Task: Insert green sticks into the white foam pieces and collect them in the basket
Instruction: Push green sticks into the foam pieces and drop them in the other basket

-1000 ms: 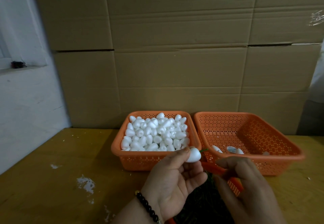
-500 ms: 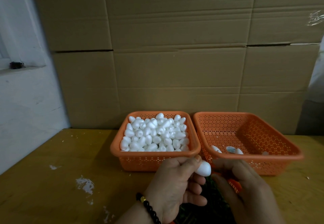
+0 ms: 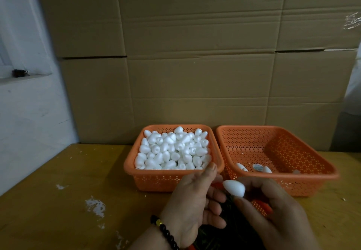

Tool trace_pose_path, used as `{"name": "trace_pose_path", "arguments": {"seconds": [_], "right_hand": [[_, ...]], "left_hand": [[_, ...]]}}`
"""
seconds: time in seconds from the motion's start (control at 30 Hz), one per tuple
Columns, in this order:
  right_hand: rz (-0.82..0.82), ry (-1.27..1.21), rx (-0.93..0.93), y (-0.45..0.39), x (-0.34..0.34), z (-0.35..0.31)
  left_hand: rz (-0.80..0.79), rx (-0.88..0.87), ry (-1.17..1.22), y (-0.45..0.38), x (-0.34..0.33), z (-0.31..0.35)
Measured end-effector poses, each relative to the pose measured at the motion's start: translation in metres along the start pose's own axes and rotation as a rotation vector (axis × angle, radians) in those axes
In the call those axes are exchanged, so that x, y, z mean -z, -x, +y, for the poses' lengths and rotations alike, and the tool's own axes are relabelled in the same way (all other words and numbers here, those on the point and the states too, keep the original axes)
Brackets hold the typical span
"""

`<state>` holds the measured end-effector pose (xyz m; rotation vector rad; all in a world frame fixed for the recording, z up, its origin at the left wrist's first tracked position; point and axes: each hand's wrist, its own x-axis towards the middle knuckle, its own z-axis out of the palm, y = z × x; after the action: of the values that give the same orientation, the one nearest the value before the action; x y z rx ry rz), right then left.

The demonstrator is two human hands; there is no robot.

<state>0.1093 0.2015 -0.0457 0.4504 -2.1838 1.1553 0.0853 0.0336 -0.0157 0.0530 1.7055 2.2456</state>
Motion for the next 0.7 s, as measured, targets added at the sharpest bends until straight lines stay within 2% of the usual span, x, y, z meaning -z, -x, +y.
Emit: {"name": "trace_pose_path", "arguments": {"seconds": [0.17,0.3,0.43,0.57,0.63,0.7], "right_hand": [[0.041,0.147,-0.09,-0.022,0.021,0.005],[0.031,0.501,-0.136,-0.048,0.035,0.03],[-0.08,0.764,-0.282,-0.066,0.04,0.051],[-0.053,0.73,-0.255,-0.058,0.039,0.044],[-0.034,0.643,-0.134,-0.048,0.037,0.035],[-0.104,0.541,0.002,-0.038,0.036,0.017]], "left_hand": [[0.041,-0.028,0.038,-0.002,0.005,0.003],[0.064,-0.055,-0.005,-0.005,0.008,0.001],[0.076,-0.091,-0.068,-0.008,0.009,-0.002],[0.109,-0.14,-0.171,-0.01,0.012,-0.006],[0.119,-0.175,-0.257,-0.011,0.014,-0.007],[0.141,-0.21,-0.336,-0.012,0.016,-0.007]]}}
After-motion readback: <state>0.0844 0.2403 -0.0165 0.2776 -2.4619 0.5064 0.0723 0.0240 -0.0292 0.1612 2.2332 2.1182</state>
